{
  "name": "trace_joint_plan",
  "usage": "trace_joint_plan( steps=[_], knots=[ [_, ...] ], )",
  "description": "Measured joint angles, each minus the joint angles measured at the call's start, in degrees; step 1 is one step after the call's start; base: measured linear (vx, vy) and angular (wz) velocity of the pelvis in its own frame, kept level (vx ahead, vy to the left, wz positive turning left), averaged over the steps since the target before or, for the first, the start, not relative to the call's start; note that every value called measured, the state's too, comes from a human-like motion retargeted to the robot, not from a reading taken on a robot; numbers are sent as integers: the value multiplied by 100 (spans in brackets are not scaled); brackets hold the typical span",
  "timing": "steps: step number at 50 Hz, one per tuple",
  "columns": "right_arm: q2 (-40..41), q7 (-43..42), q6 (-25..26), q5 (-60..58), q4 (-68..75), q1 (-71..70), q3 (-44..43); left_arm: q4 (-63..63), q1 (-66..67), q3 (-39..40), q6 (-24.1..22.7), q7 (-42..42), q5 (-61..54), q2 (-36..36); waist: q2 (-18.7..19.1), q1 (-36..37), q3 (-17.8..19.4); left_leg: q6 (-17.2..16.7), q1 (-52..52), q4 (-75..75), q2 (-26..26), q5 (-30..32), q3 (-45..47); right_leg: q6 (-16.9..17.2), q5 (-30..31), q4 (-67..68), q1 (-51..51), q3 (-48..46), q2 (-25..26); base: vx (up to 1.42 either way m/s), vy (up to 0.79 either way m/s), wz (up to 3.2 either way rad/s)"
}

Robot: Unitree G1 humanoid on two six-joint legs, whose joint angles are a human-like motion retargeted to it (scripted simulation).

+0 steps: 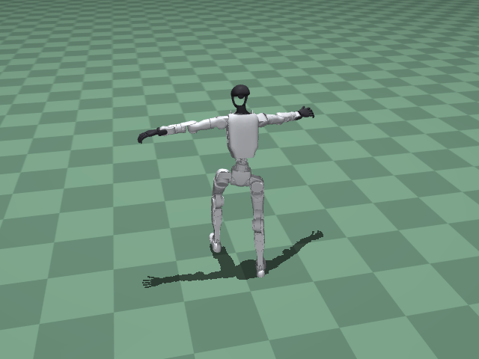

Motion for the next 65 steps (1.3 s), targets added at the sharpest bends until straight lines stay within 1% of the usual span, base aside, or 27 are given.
trace_joint_plan(
  steps=[2, 5, 8, 10, 13, 14, 15, 17, 20, 23, 25, 27, 30, 32, 35, 37, 39, 43, 45, 48, 50, 53, 55, 57, 60, 62, 65],
  knots=[
    [152, -249, -34, -79, 52, 132, -29, -10, 57, 79, 159, 188, 128, -140, -40, -361, -124, 128, 77, 501, -196, -184, -92, 61, 246, 389, -707, -154, 23, -108, -22, 107],
    [689, -379, 53, -273, 107, 1060, -633, -22, 193, 194, 192, 322, 179, -578, -166, -1036, -576, 106, 951, -66, -592, -174, -65, 392, 1550, -570, -957, -625, 5, -90, -15, 154],
    [1413, -15, 219, -471, 88, 2253, -1590, -33, 315, 378, 124, 143, 191, -650, -366, -1415, -1089, -169, 2351, -1497, -767, 190, 239, 471, 2708, -1413, -1086, -1018, 12, -89, -3, 101],
    [1678, 177, 222, -528, 45, 2739, -1974, -115, 381, 537, 99, 182, 97, -584, -278, -1683, -1391, -309, 3088, -2128, -612, 790, 610, 425, 2849, -1407, -1241, -1331, 70, -97, 8, 107],
    [1598, 317, 48, -545, -187, 3242, -2303, -476, 520, 702, 45, 309, 116, -364, 143, -2070, -1564, -325, 3924, -2331, -53, 1695, 1253, 158, 2056, -11, -1597, -1525, 156, -101, 18, 126],
    [1472, 391, 10, -563, -226, 3306, -2364, -632, 508, 716, 28, 294, 215, -244, 304, -2164, -1550, -382, 4144, -2395, 105, 1676, 1322, 97, 1709, 891, -1837, -1580, 92, -103, 29, 123],
    [1322, 476, -16, -585, -248, 3343, -2415, -799, 475, 718, 11, 265, 334, -107, 457, -2249, -1517, -462, 4348, -2485, 232, 1528, 1331, 53, 1364, 1911, -2115, -1634, -16, -106, 35, 127],
    [979, 672, 35, -540, -154, 3246, -2547, -1246, 248, 716, 7, 193, 578, 251, 525, -2373, -1366, -660, 4432, -2775, 38, 27, 808, 174, 1020, 3862, -2677, -1470, -567, -109, 42, 145],
    [737, 759, 159, -259, 60, 3215, -2830, -2164, -159, 796, 113, 201, 850, 696, 416, -2425, -1086, -235, 3712, -2214, -439, -2306, 61, 317, 559, 5407, -2989, -1016, -1412, -102, 40, 167],
    [1381, 242, 54, 257, -43, 3669, -2895, -3111, -266, 1005, 256, 642, 956, 747, -125, -1907, -1033, 285, 2904, -2355, -1342, -2306, -128, 225, -189, 4702, -2914, -552, -2094, -80, 25, 78],
    [2313, -249, -116, 604, -299, 4000, -2612, -3591, -88, 1137, 367, 1009, 965, 698, -314, -1167, -957, 165, 2430, -1994, -1333, -2306, 132, 216, -692, 3612, -2577, -478, -1929, -50, 15, -82],
    [3321, -506, -249, 606, -560, 4114, -2123, -3779, 255, 1252, 361, 1164, 970, 470, -213, -521, -1012, -6, 2229, -1894, -1015, -2294, 290, 307, -646, 2404, -2142, -745, -1489, -29, 10, -81],
    [4561, -485, -333, 115, -806, 4054, -1400, -3804, 673, 1221, 189, 1014, 1018, -100, 22, -115, -1304, -258, 2300, -2878, -868, -1647, -84, 447, 324, 1007, -1653, -1442, -1067, -17, 8, 76],
    [5119, -419, -374, -282, -842, 3953, -1018, -3780, 702, 921, 3, 782, 1148, -411, 137, -302, -1529, -361, 2353, -3490, -803, -1115, -250, 513, 1080, 394, -1252, -1953, -998, -10, 9, 281],
    [5513, -407, -261, -377, -805, 3637, -638, -3984, 395, 181, -74, 536, 1209, -580, 219, -907, -1801, -573, 2412, -4134, -406, -523, 1303, 583, 1783, 17, -789, -2475, -1078, -11, 12, 453],
    [5456, -465, -201, -201, -781, 3405, -513, -4243, -43, -396, -78, 498, 1302, -514, 259, -1412, -1931, -465, 2366, -3845, -49, -225, 2814, 509, 1859, 157, -529, -2592, -1127, -7, 13, 531],
    [5154, -533, -172, 109, -716, 3145, -423, -4469, -882, -1137, 10, 601, 1337, -456, 324, -1653, -1898, -395, 2337, -3585, 160, -120, 3090, 403, 1674, 888, -492, -2363, -1135, -1, 15, 456],
    [4107, -436, -55, 514, -626, 2935, -620, -4799, -2623, -2150, 262, 778, 1414, -616, 14, -1571, -1322, -85, 1960, -2315, 61, -775, 1602, 146, 1416, 3784, -1008, -936, -1233, 7, 6, 333],
    [3568, -415, 37, 618, -601, 2978, -884, -4924, -3145, -2232, 461, 850, 1415, -778, -192, -1500, -922, 122, 1665, -1422, -76, -1087, 909, 93, 1422, 5152, -1350, -167, -975, 11, -7, 296],
    [2919, -479, 54, 681, -581, 3159, -1434, -4971, -3127, -1964, 725, 1008, 1532, -1083, -134, -1392, -534, -29, 1628, -1258, -144, -1064, 68, -136, 769, 6187, -1779, 22, -727, 17, -19, 260],
    [2645, -541, 5, 655, -612, 3343, -1776, -4926, -2539, -1590, 790, 1122, 1526, -1348, 5, -1405, -441, -243, 1889, -1866, -137, -613, -432, -328, 374, 6128, -2000, -91, -656, 21, -39, 245],
    [2482, -497, -142, 487, -630, 3655, -1922, -4712, -973, -875, 550, 1340, 1154, -1882, 318, -1647, -556, -513, 2510, -3368, 27, 719, -1311, -357, 167, 4828, -2044, -119, -205, 15, -58, 259],
    [2376, -473, -305, 361, -561, 3823, -1949, -4420, -75, -482, 276, 1432, 856, -2268, 575, -1911, -685, -873, 2609, -3945, 272, 1670, -1751, -324, 293, 3480, -1930, -104, 119, 5, -67, 293],
    [2154, -510, -304, 343, -419, 3913, -2077, -4104, 437, -233, 107, 1565, 386, -2542, 655, -2168, -750, -887, 2742, -4466, 393, 2246, -1588, -207, 1042, 2066, -1735, 198, 268, -7, -70, 339],
    [1605, -530, -270, 393, -314, 4331, -2551, -3529, 786, -169, -146, 1619, -155, -2497, 442, -2545, -828, -675, 2572, -3626, 285, 1868, -870, 134, 1888, 829, -1227, 877, 169, -20, -72, 369],
    [1233, -378, -203, 488, -423, 4868, -3155, -3024, 631, -322, -107, 1304, -82, -2034, 198, -2574, -848, -341, 1988, -1731, 216, 959, -720, 376, 1518, 1011, -1153, 554, 9, -35, -64, 309],
    [891, -289, -132, 649, -629, 5471, -3994, -2155, 303, -640, 181, 828, 332, -1208, -85, -2495, -883, -154, 1325, 768, 260, -174, -510, 654, 1276, 1284, -1390, -320, -86, -48, -54, 212]
  ],
)
